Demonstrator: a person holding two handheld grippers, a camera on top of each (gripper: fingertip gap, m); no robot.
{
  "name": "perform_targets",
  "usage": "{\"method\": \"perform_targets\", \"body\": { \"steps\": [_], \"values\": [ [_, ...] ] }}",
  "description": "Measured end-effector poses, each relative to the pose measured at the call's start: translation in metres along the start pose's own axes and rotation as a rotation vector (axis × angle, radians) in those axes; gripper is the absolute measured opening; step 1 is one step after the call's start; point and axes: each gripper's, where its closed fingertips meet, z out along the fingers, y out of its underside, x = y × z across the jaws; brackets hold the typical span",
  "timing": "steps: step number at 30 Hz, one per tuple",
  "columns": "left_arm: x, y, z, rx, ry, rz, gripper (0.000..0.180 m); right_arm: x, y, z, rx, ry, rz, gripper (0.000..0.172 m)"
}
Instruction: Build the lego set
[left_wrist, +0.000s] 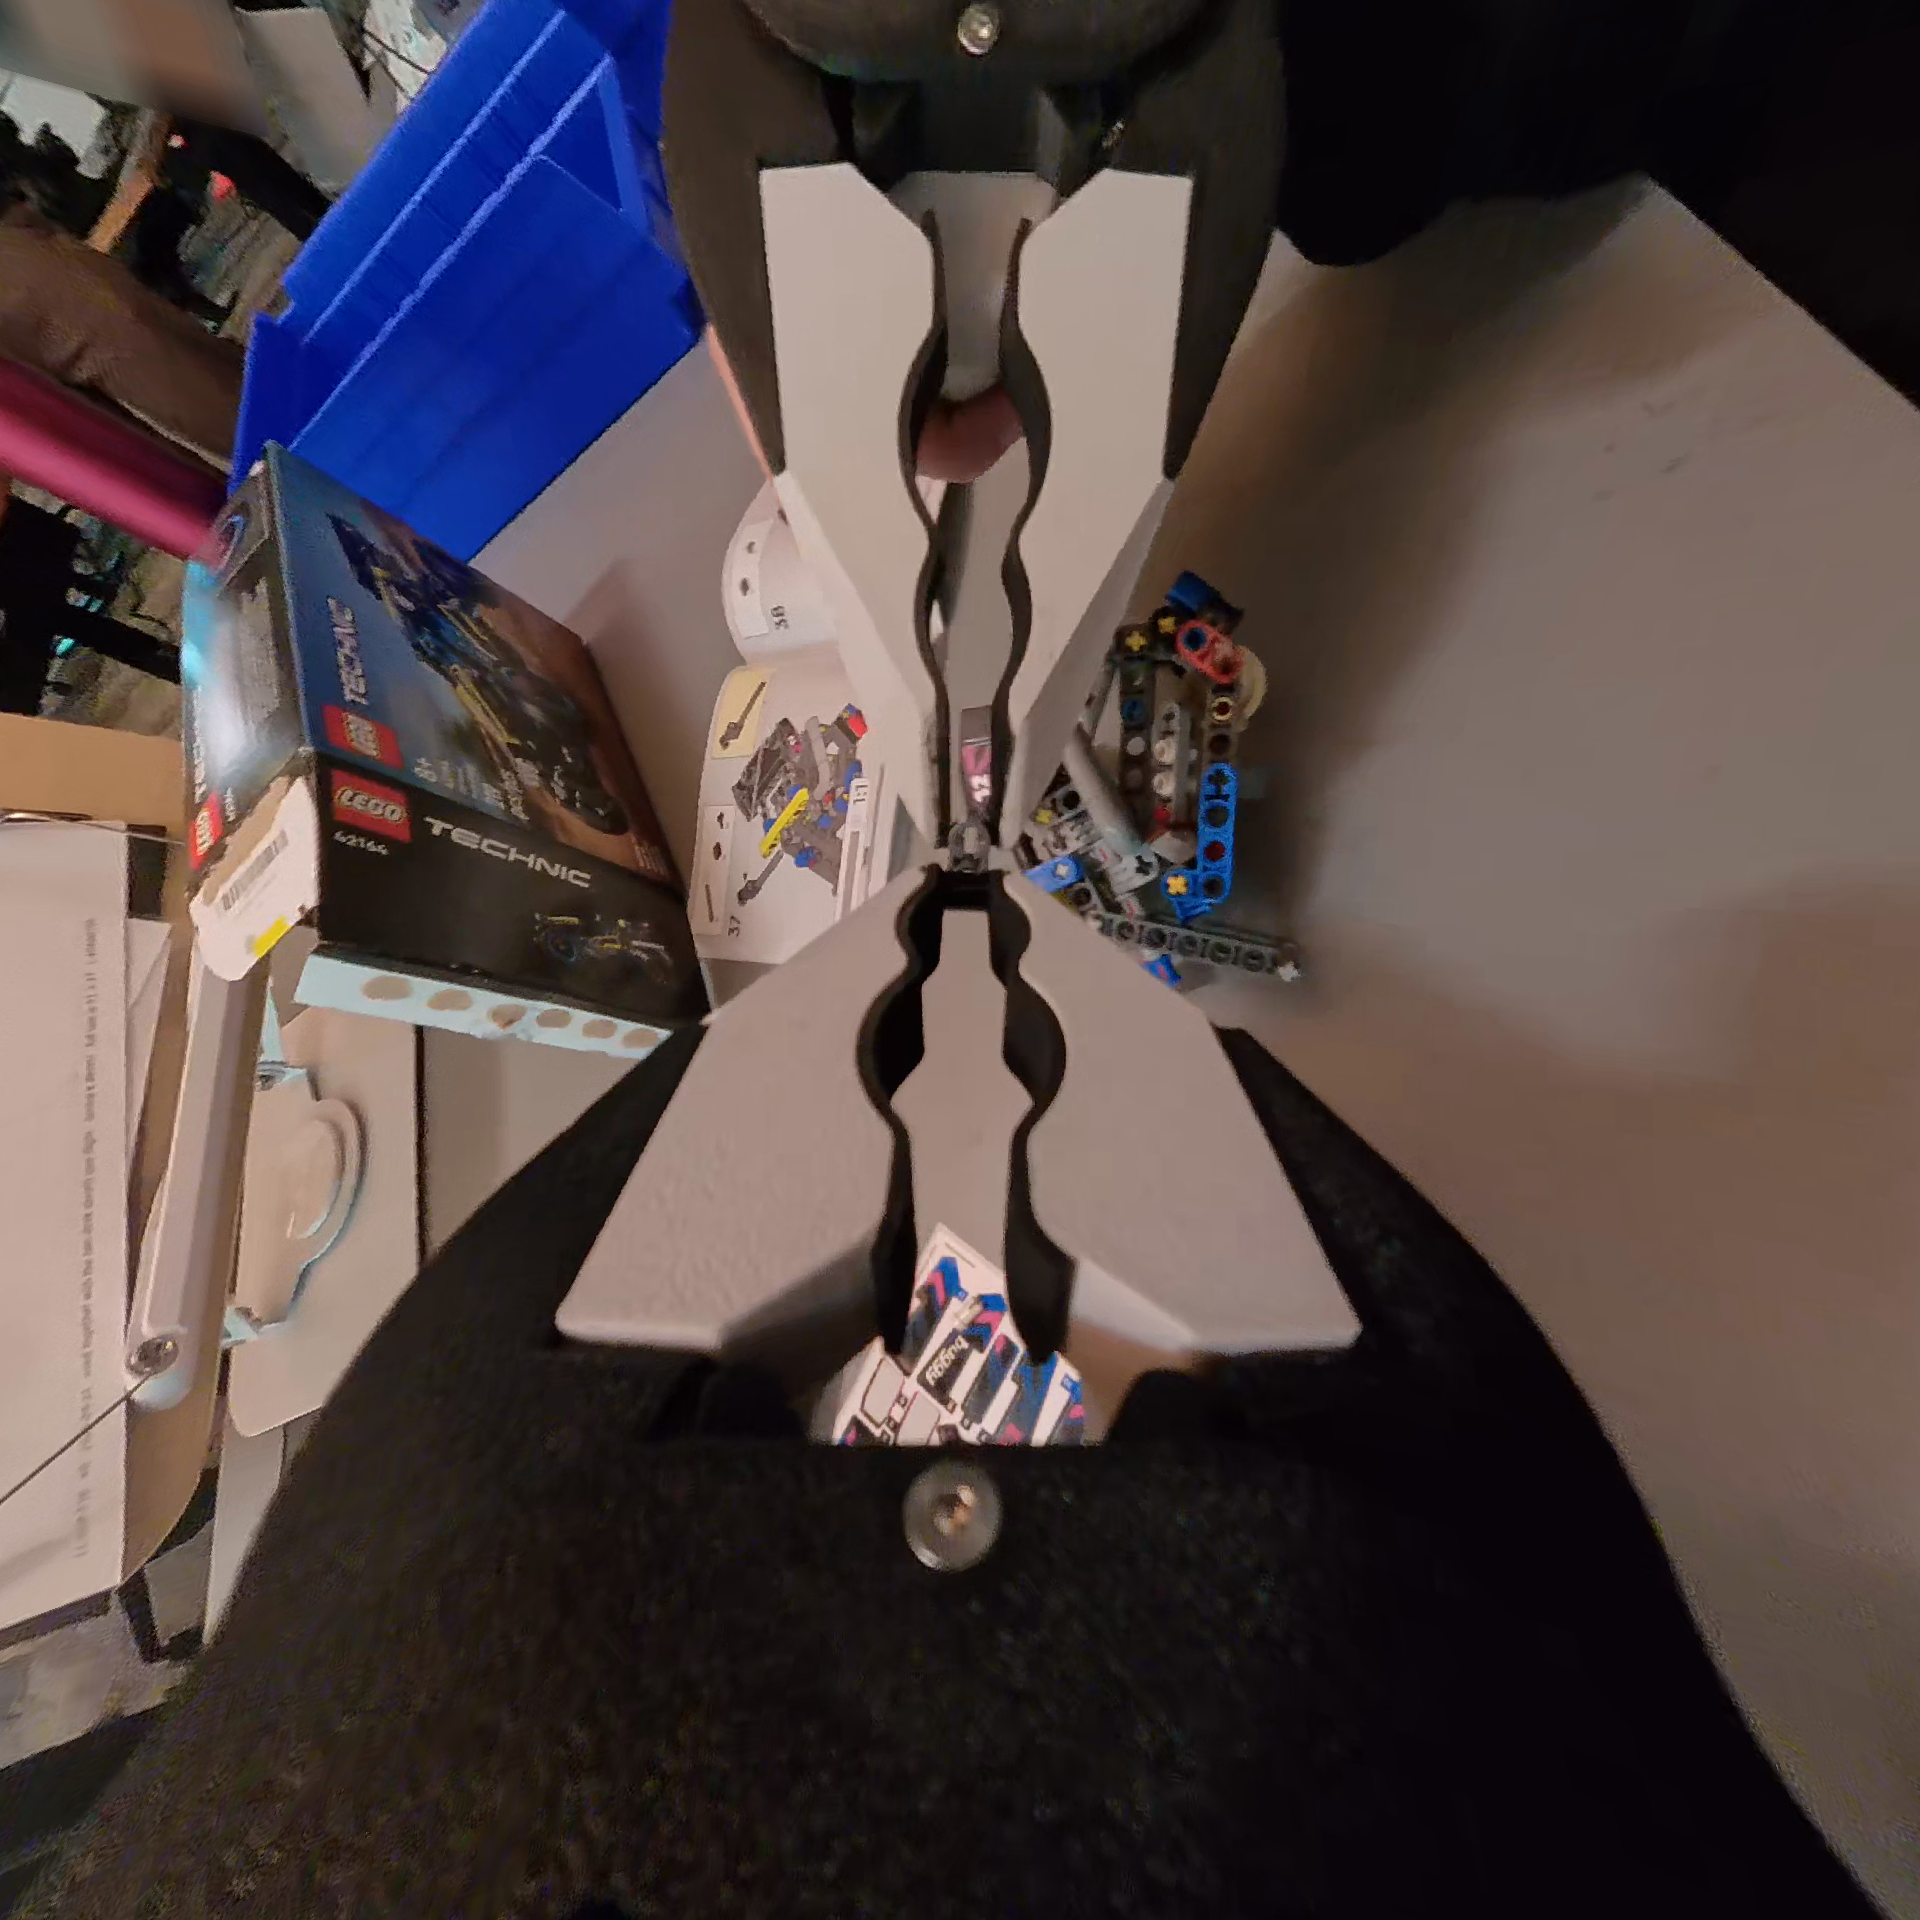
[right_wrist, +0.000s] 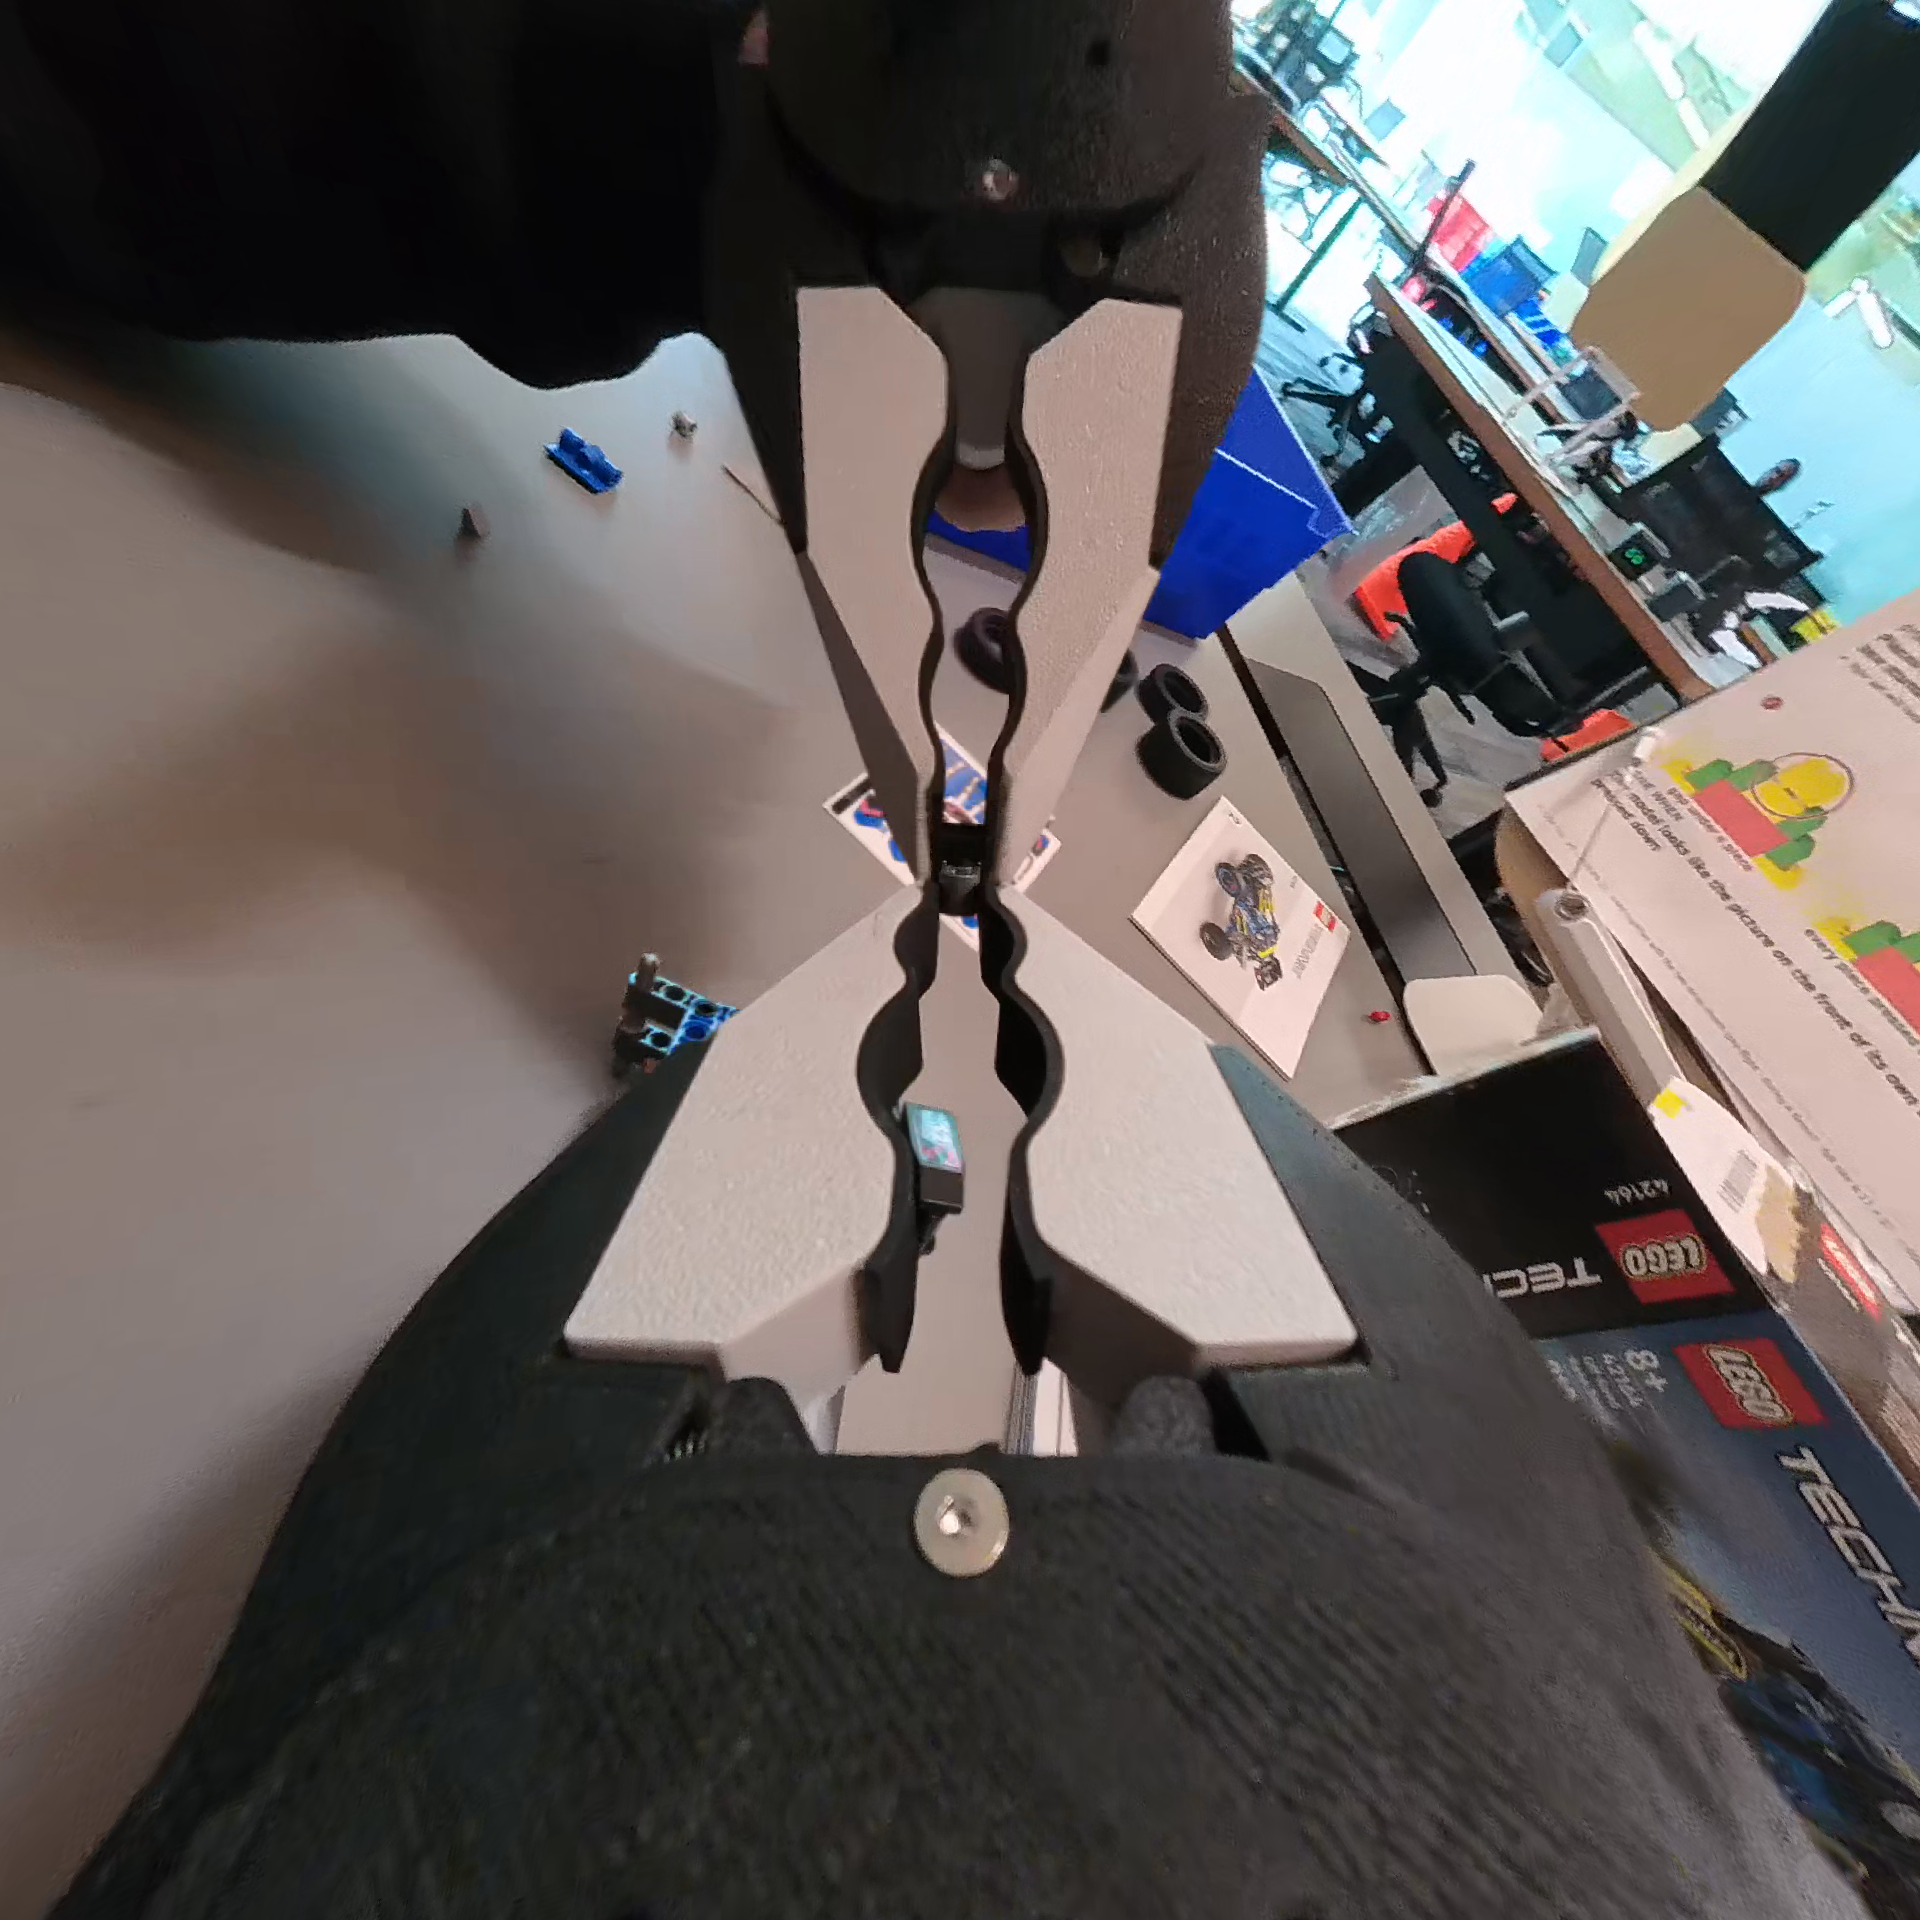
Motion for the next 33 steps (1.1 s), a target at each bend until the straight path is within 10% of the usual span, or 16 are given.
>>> {"method": "perform_targets", "body": {
  "steps": [16, 33],
  "values": [
    [-0.015, -0.014, -0.002, -0.198, -0.305, 0.276, 0.002, 0.019, 0.003, -0.005, -0.003, 0.091, 0.378, 0.005],
    [0.004, -0.011, 0.002, -0.261, -0.053, 0.117, 0.009, 0.002, 0.005, -0.008, -0.117, 0.12, -0.065, 0.005]
  ]
}}
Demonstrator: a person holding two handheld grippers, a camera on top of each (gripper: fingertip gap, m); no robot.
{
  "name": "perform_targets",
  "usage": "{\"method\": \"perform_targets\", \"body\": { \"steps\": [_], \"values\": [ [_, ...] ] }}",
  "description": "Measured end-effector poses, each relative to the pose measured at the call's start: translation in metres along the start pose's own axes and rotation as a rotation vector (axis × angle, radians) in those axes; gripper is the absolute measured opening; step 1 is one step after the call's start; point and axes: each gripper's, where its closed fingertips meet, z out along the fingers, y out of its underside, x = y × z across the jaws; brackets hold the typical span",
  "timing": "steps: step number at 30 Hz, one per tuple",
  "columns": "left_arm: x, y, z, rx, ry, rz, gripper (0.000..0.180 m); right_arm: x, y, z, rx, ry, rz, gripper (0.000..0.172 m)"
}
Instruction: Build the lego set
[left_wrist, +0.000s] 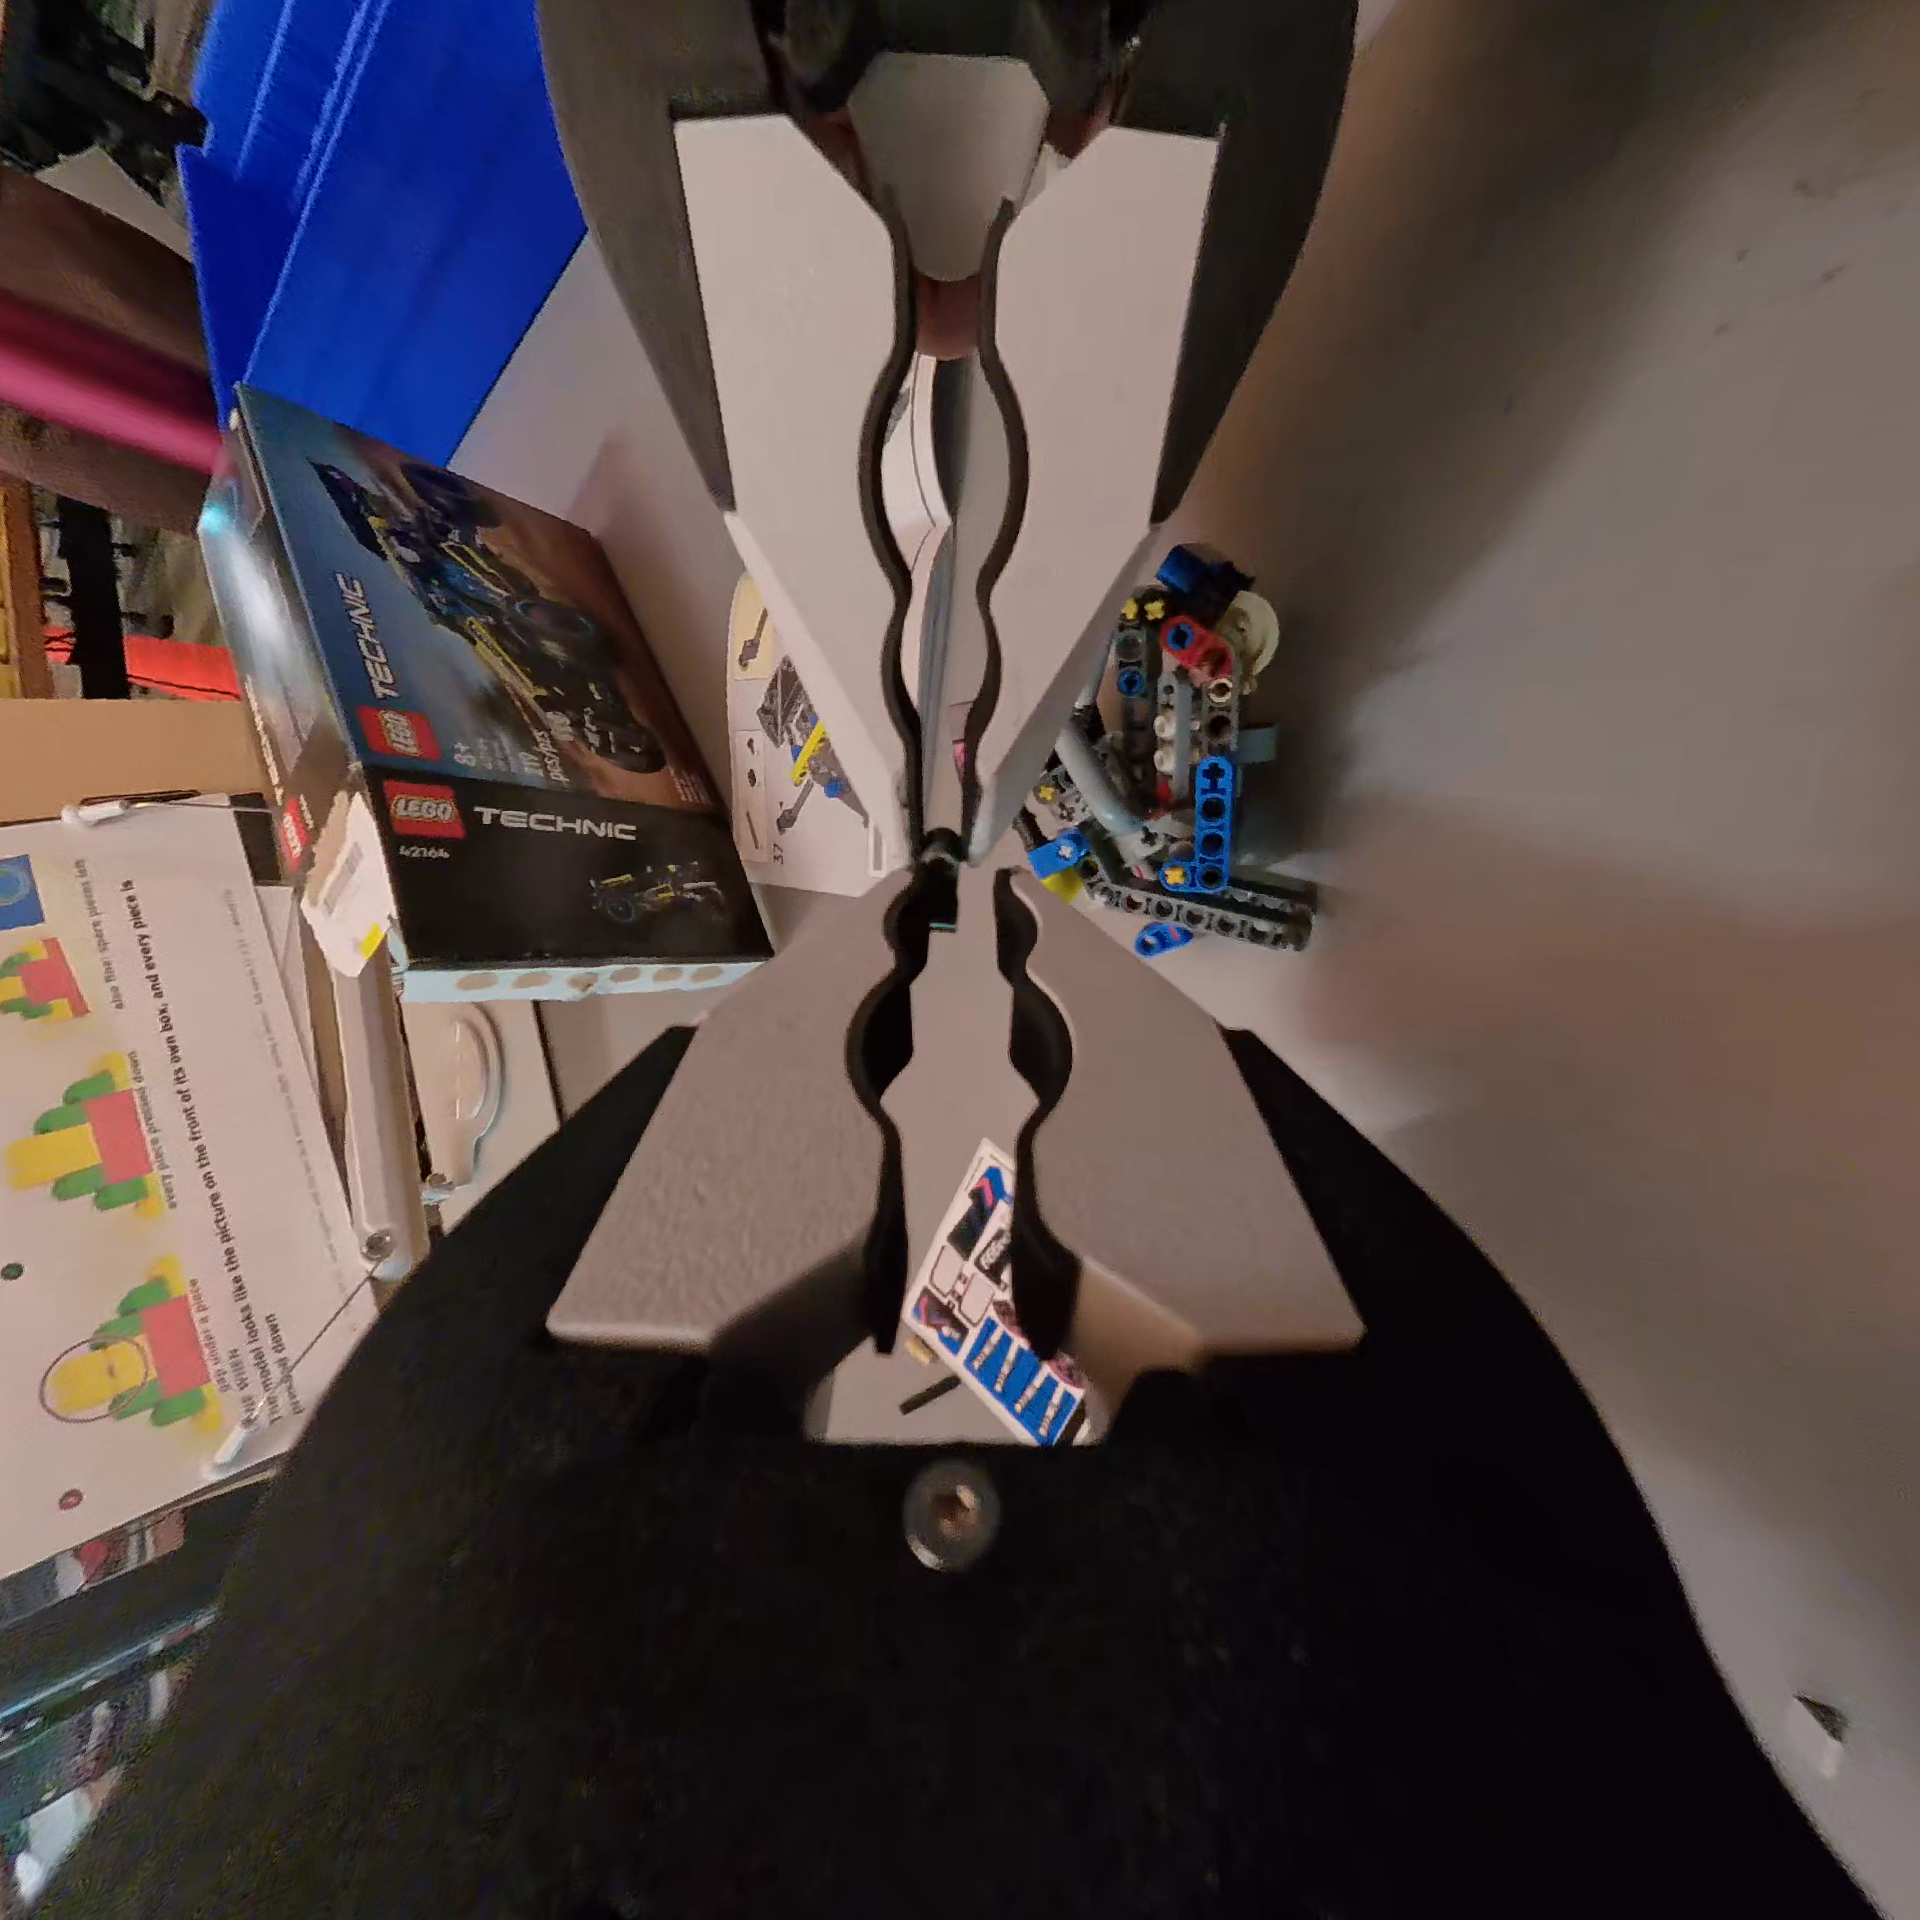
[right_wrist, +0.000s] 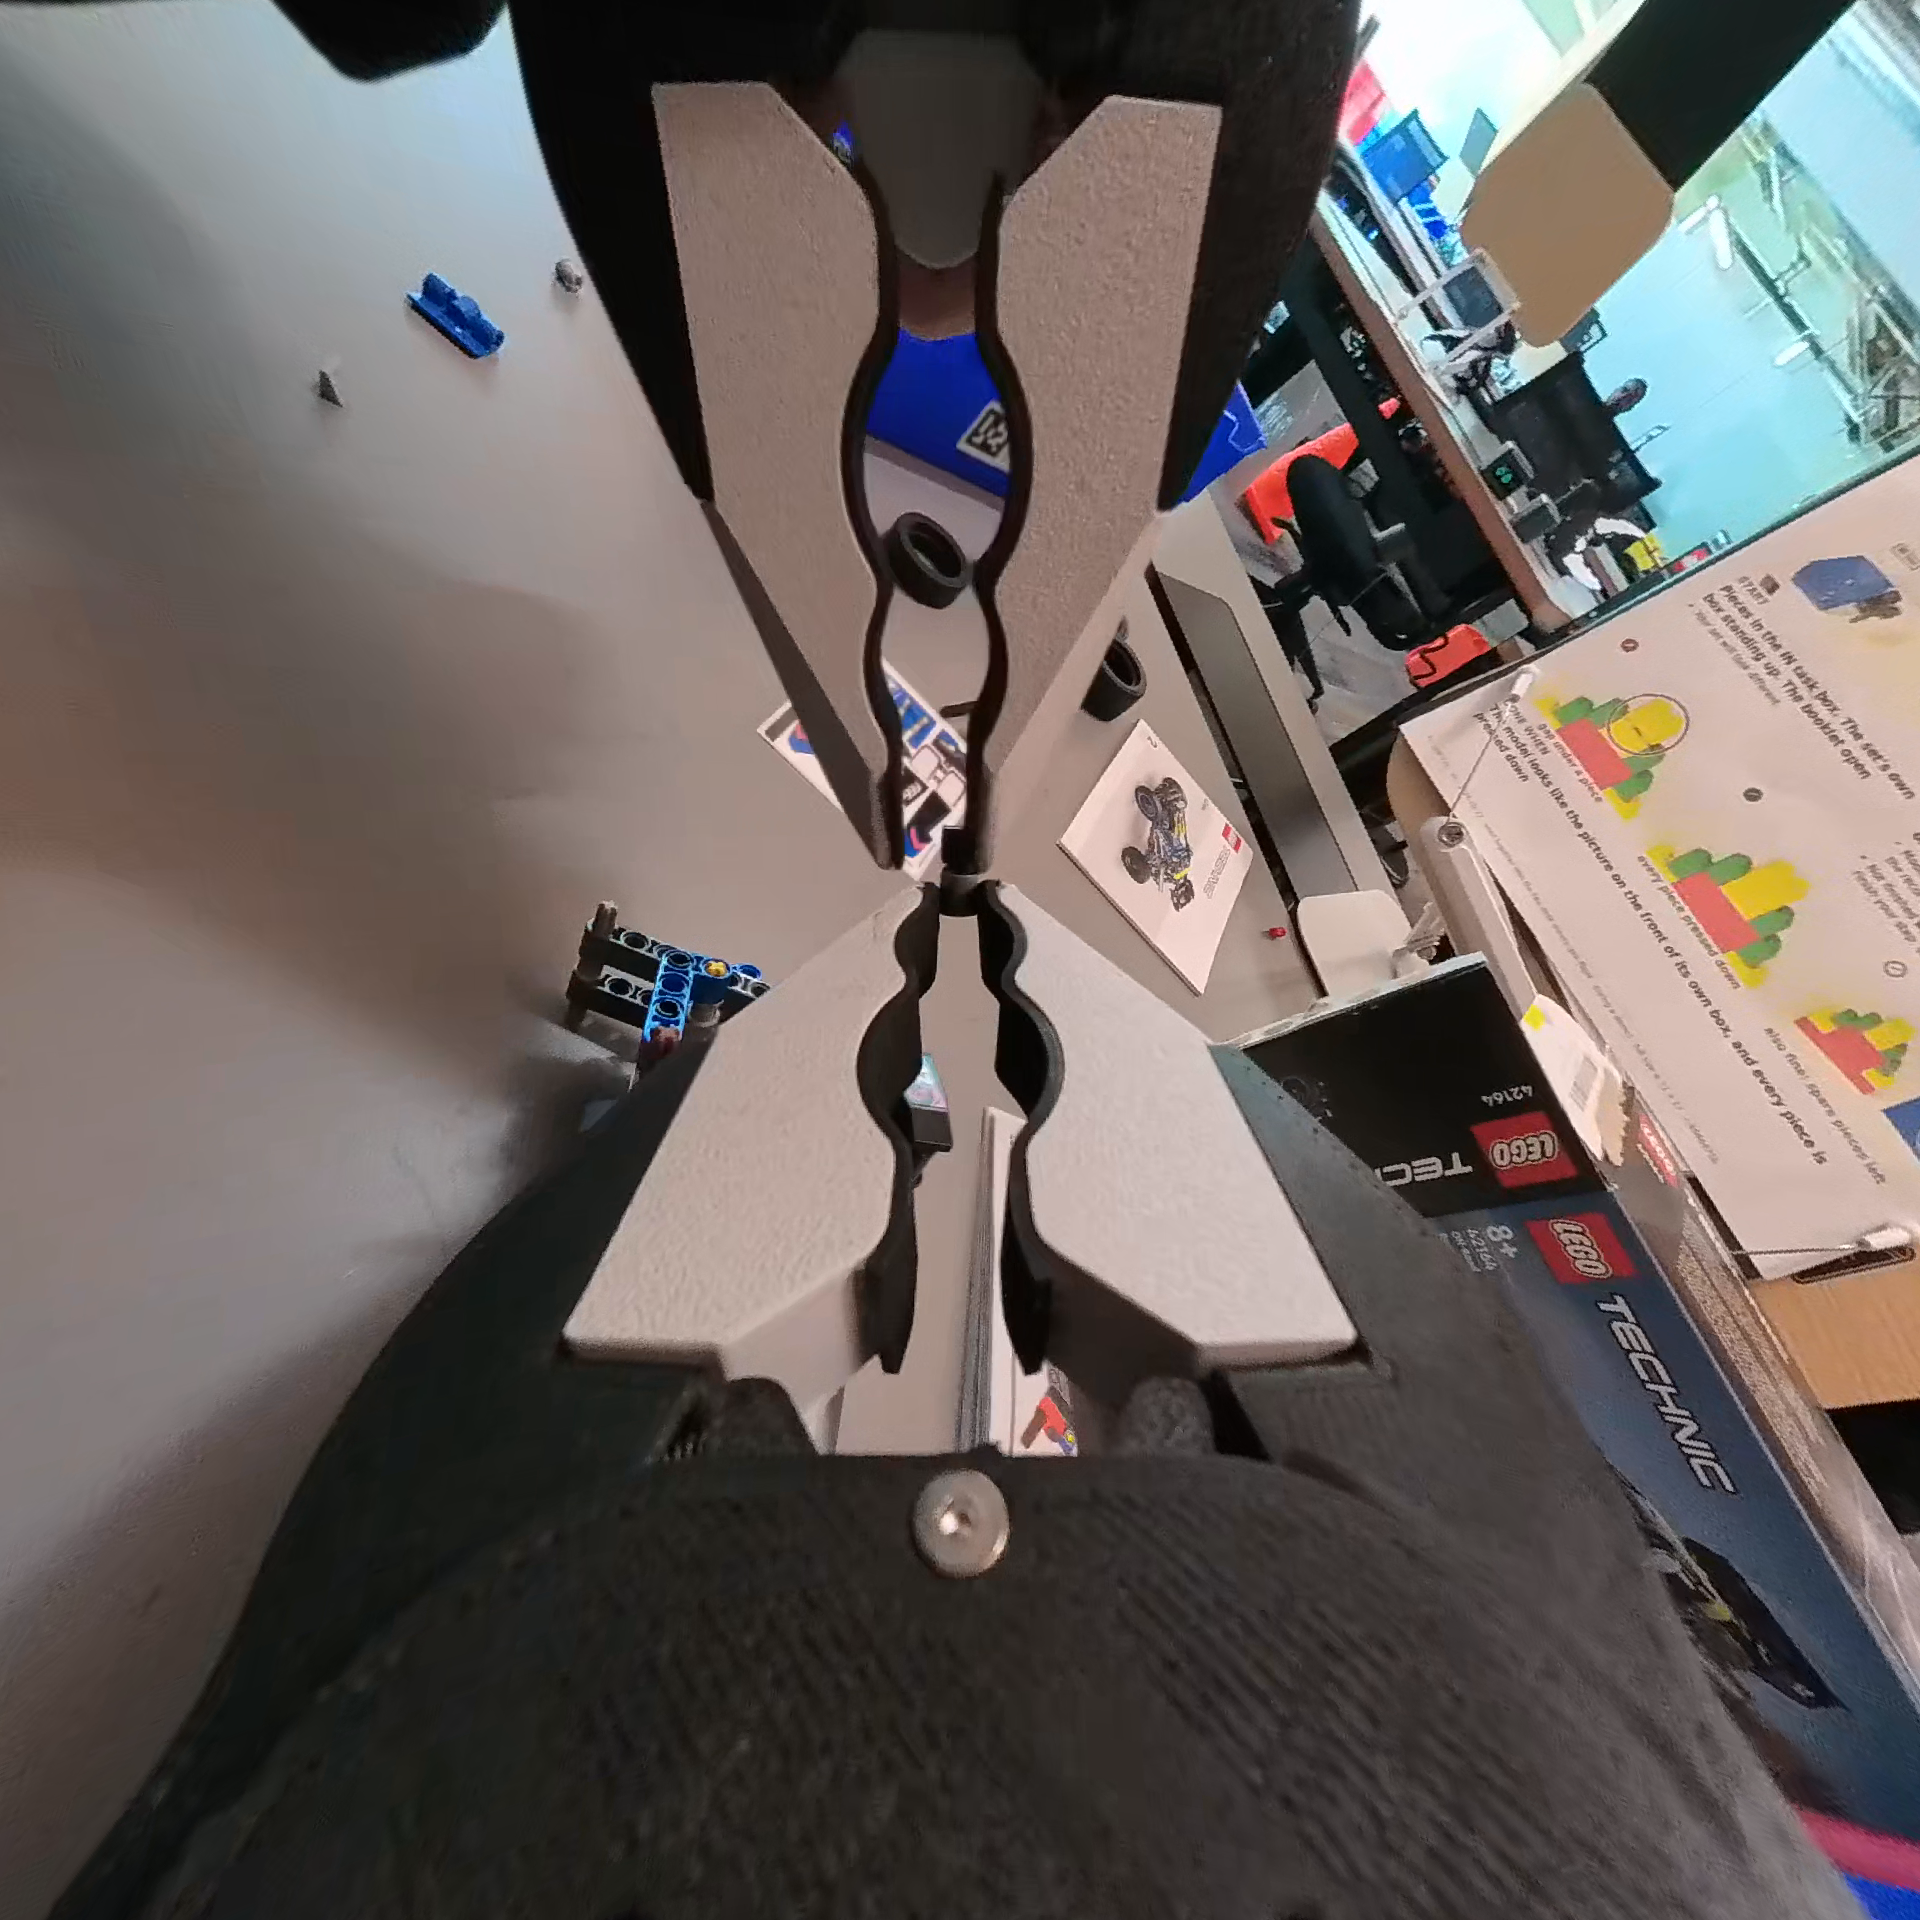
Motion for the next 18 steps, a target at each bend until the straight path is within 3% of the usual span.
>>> {"method": "perform_targets", "body": {
  "steps": [11, 18],
  "values": [
    [-0.001, 0.002, 0.006, -0.005, -0.025, -0.047, 0.004, -0.004, 0.003, 0.0, -0.015, -0.005, -0.014, 0.005],
    [0.0, 0.001, 0.011, 0.08, -0.01, -0.123, 0.005, -0.004, 0.009, -0.001, -0.026, -0.018, 0.038, 0.004]
  ]
}}
